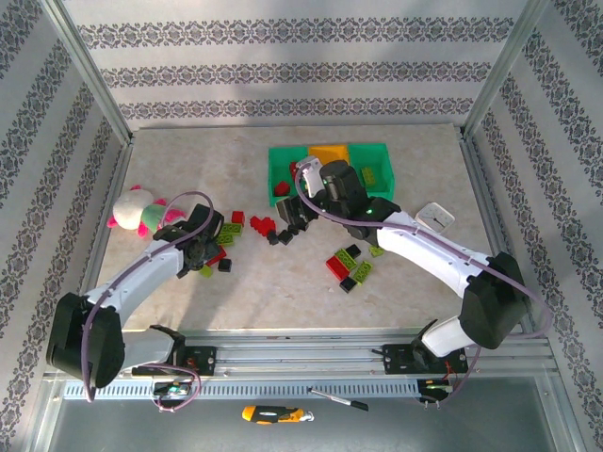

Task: Sort the legos into containers by color
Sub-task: Pick up the lego from the middle-left of the table.

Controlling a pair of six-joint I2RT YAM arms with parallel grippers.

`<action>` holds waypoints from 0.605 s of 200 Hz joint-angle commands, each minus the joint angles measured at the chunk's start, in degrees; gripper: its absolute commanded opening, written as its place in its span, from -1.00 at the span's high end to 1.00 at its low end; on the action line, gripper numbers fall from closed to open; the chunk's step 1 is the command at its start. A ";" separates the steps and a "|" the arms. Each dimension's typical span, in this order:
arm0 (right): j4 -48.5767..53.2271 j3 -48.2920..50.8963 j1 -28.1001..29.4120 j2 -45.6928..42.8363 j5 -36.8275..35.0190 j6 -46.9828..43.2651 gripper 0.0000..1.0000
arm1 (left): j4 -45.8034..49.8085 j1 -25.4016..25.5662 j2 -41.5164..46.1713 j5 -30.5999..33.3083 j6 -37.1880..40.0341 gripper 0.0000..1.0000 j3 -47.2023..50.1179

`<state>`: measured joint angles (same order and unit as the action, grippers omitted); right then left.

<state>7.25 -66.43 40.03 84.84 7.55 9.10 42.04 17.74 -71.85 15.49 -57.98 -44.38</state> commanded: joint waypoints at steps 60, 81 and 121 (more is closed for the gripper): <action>0.42 -0.43 0.87 -0.40 0.97 -1.93 -0.79 | -1.68 -2.42 -4.83 -8.83 -6.60 -0.18 4.04; 0.46 -0.47 0.88 -0.30 0.80 -2.03 -0.79 | -2.60 -2.64 -5.99 -10.22 -6.76 -0.09 4.60; 0.45 -0.56 0.89 0.03 0.79 -1.98 -0.79 | -4.79 -2.88 -7.07 -11.39 -6.89 0.05 5.78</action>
<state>7.44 -66.43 40.40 84.84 8.05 8.25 39.20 15.66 -78.22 5.30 -63.77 -39.79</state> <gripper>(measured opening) 0.897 0.496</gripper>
